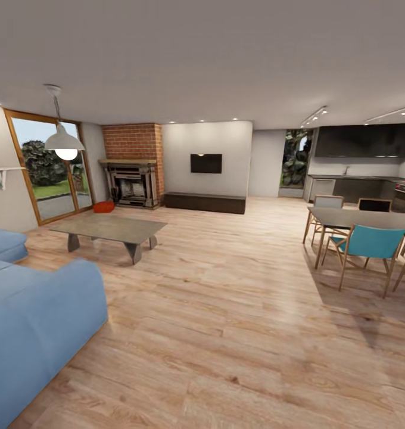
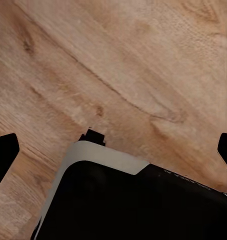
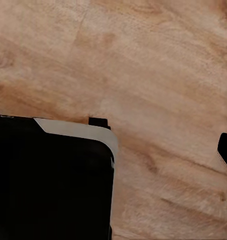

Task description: Move the two storage containers from the living room to the garage. In the garage, place one container on the floor and stack the other container on top of it (either order is fine).

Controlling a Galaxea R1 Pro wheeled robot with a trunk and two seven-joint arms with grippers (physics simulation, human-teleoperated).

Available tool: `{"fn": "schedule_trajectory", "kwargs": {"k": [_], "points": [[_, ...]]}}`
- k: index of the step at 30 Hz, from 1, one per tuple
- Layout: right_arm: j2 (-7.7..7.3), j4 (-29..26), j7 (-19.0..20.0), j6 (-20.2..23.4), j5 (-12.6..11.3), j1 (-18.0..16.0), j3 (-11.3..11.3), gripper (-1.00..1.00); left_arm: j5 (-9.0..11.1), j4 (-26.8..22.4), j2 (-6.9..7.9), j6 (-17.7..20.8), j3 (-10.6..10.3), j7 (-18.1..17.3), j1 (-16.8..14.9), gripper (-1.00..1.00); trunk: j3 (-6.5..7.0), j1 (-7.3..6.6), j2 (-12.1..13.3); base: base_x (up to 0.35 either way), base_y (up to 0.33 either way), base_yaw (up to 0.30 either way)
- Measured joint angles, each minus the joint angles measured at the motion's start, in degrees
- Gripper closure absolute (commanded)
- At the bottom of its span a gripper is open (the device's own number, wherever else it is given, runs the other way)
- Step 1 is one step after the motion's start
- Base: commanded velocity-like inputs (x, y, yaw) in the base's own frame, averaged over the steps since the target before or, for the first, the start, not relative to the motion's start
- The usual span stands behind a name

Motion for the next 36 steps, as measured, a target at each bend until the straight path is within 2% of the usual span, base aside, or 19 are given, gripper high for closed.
{"fn": "schedule_trajectory", "kwargs": {"k": [36], "points": [[0.15,0.00,-0.18,0.19,-0.09,0.00,-0.13,-1.00,0.11,0.00,0.09,0.00,0.00,0.00,0.00,-1.00,0.00,0.00,0.00,0.323,0.000,0.000]]}}
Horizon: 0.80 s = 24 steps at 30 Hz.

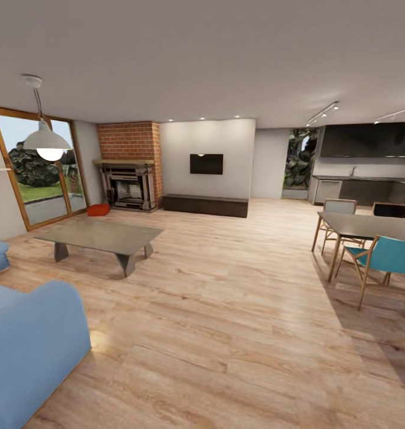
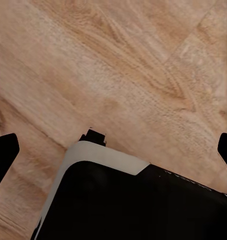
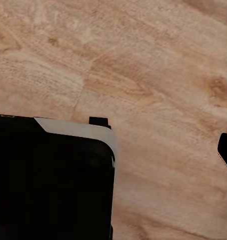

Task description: Move the two storage containers from the living room to the garage. In the garage, place one container on the floor and stack the other container on top of it (either order is fine).

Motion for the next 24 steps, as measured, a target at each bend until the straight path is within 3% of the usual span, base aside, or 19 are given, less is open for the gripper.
{"fn": "schedule_trajectory", "kwargs": {"k": [24], "points": [[0.00,0.00,0.02,0.00,0.00,0.00,0.00,-1.00,0.01,0.00,0.00,0.00,0.00,0.00,0.00,-1.00,0.00,0.00,-0.01,0.323,0.000,0.000]]}}
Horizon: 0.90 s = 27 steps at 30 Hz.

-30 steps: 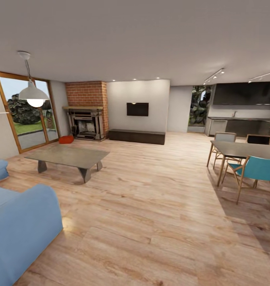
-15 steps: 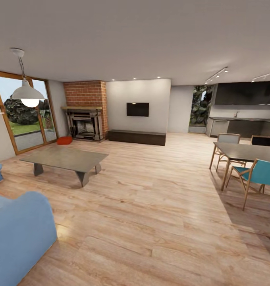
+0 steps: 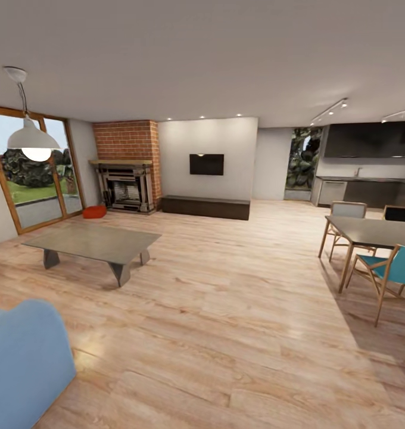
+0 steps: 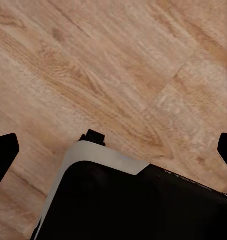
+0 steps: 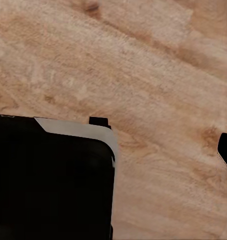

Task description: Move the two storage containers from the living room to the garage. In the garage, place one container on the floor and stack the other container on top of it (either order is fine).

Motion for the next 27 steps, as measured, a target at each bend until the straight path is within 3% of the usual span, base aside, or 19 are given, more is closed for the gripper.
{"fn": "schedule_trajectory", "kwargs": {"k": [27], "points": [[0.00,0.00,-0.01,0.00,0.00,0.00,0.00,-1.00,-0.03,0.00,0.00,0.09,0.00,0.00,0.00,-1.00,0.00,0.00,0.00,0.323,0.000,0.000]]}}
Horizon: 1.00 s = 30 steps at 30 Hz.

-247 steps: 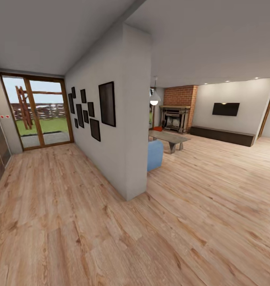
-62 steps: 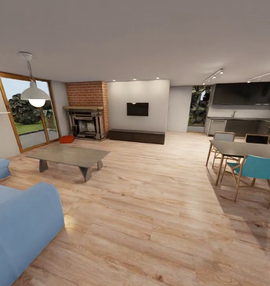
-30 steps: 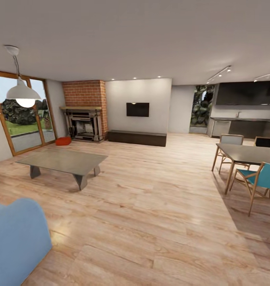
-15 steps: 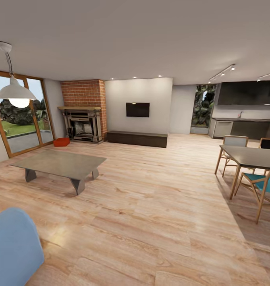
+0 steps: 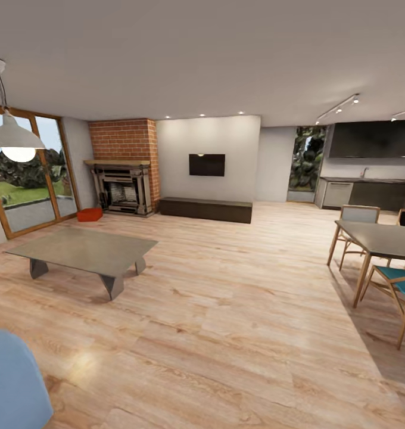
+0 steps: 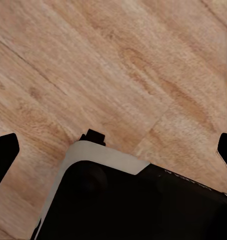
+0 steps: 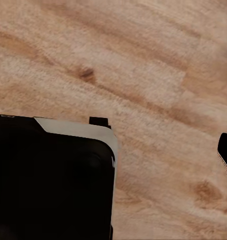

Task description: Move the two storage containers from the living room to the garage. In the garage, place one container on the floor and stack the other container on top of it (either order is fine).

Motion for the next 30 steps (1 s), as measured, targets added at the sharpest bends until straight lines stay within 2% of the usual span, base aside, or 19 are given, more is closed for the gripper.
{"fn": "schedule_trajectory", "kwargs": {"k": [30], "points": [[0.00,0.00,0.01,0.00,0.00,0.00,0.00,-1.00,-0.07,0.00,0.03,0.31,0.00,0.00,0.00,-1.00,0.00,0.00,0.00,0.323,0.000,0.000]]}}
